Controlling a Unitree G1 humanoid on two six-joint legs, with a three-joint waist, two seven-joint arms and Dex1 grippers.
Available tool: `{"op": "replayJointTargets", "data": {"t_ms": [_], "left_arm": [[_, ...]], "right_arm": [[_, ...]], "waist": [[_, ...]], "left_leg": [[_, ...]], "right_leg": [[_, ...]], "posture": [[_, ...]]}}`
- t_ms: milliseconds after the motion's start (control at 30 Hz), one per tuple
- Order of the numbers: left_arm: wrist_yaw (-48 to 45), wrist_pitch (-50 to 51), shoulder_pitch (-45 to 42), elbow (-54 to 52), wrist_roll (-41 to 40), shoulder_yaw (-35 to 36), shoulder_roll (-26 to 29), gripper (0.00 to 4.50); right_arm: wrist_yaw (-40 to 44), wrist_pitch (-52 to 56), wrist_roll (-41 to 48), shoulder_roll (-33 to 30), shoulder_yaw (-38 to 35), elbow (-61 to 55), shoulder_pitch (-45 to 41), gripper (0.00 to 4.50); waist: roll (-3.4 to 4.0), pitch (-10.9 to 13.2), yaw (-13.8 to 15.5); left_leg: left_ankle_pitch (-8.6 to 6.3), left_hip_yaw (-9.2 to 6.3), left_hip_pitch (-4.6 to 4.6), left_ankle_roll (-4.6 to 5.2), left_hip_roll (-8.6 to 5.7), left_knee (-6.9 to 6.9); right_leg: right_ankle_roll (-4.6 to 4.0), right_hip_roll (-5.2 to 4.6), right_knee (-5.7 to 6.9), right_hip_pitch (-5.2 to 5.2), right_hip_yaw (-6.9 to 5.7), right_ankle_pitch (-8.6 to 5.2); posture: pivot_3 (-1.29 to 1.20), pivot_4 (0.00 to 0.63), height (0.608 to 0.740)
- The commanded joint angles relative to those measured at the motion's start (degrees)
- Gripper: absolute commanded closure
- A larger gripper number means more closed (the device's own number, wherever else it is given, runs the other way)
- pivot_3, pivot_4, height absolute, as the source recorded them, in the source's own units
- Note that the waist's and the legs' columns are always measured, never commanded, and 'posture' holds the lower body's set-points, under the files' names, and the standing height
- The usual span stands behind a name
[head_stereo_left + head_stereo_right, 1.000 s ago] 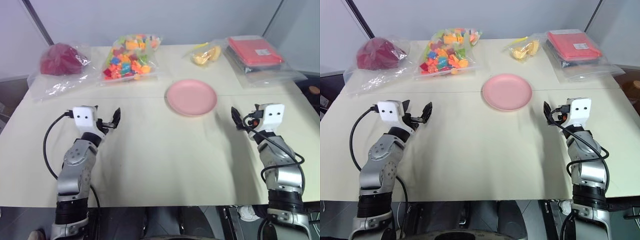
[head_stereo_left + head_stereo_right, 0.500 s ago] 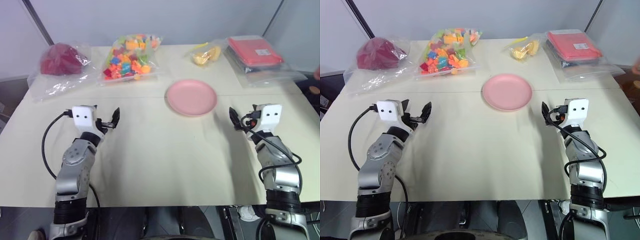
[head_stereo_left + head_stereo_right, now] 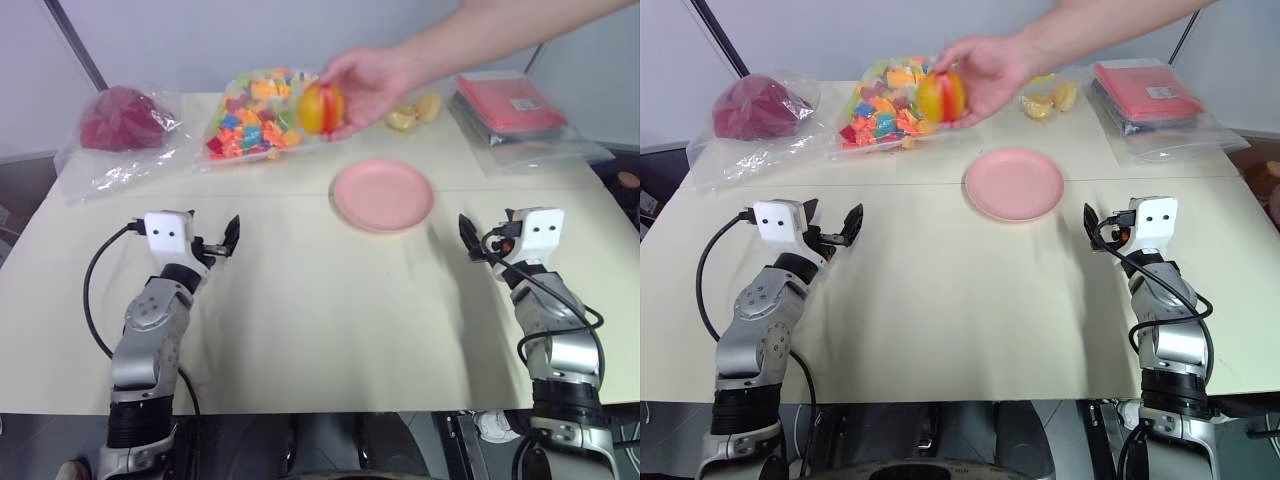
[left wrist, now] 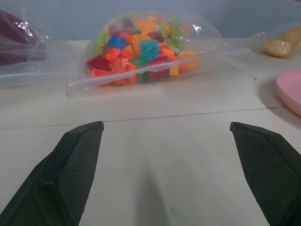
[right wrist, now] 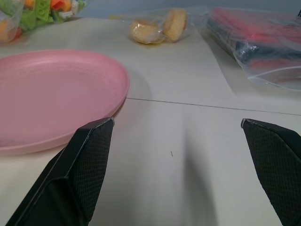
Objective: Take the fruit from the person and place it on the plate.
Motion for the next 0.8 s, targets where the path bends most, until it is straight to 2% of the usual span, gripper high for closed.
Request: {"op": "replayJointTargets", "data": {"t_ms": [33, 133, 200, 300, 433, 600, 800], "left_arm": [[-0.5, -1.4, -1.1, -0.4, 0.2, 0.5, 0.8, 0.0], [-0.7, -1.3, -1.1, -0.4, 0.1, 0.7, 1.1, 0.0], [-1.0, -1.2, -1.0, -0.4, 0.1, 0.6, 1.4, 0.0], [-1.5, -1.0, -0.9, -0.2, -0.1, 0.6, 1.9, 0.0], [-4.2, -0.5, -1.3, 0.4, -1.2, 0.8, 3.4, 0.0], [-8.1, 10.3, -9.3, -5.5, -14.8, 3.2, 5.0, 0.0], [-7.1, 20.0, -20.7, -6.5, -25.6, 4.7, 6.3, 0.0]], "right_arm": [[0.7, -1.1, 0.1, -1.2, -0.6, -1.0, -1.1, 0.08], [8.8, 4.2, 6.1, -4.2, 0.5, -7.4, -1.0, 0.08], [15.5, 12.7, 16.4, -7.4, -0.1, -15.5, -0.5, 0.08], [19.8, 20.3, 23.9, -11.9, -1.1, -21.7, 0.0, 0.08], [21.4, 24.9, 26.2, -16.7, -0.8, -24.7, -0.9, 0.08], [20.0, 24.7, 24.7, -16.9, -0.5, -24.0, -2.6, 0.08], [19.4, 23.1, 21.8, -15.8, 1.4, -23.3, -2.1, 0.08]], "waist": [[0.0, 0.0, 0.0], [0.0, 0.0, 0.0], [0.01, 0.0, 0.0], [0.01, 0.0, 0.0], [0.0, 0.0, 0.2], [-0.08, 0.1, 0.5], [-0.07, 0.0, 0.1]], "left_leg": [[0.0, 0.0, 0.0, 0.0, 0.0, 0.0], [0.0, 0.0, 0.0, 0.0, 0.0, 0.0], [-0.01, 0.01, -0.01, 0.01, 0.0, 0.0], [-0.08, -0.04, 0.0, 0.13, 0.03, -0.01], [-0.17, -0.14, 0.13, 0.3, 0.03, 0.01], [-0.18, -0.23, 0.14, 0.31, 0.0, 0.06], [-0.09, -0.25, 0.13, 0.15, -0.03, 0.09]], "right_leg": [[0.0, 0.0, 0.0, 0.0, 0.0, 0.0], [0.0, 0.0, 0.0, 0.0, 0.0, 0.0], [0.0, 0.0, 0.0, -0.01, 0.0, 0.0], [0.0, 0.03, -0.02, 0.02, -0.02, 0.0], [0.0, 0.03, -0.15, 0.29, -0.12, 0.0], [0.0, -0.02, -0.17, 0.38, -0.24, 0.0], [0.0, -0.05, -0.17, 0.39, -0.27, 0.0]], "posture": [[0.0, 0.15, 0.74], [0.0, 0.15, 0.74], [0.0, 0.15, 0.74], [0.0, 0.15, 0.74], [0.0, 0.15, 0.74], [0.0, 0.15, 0.74], [0.0, 0.15, 0.74]]}}
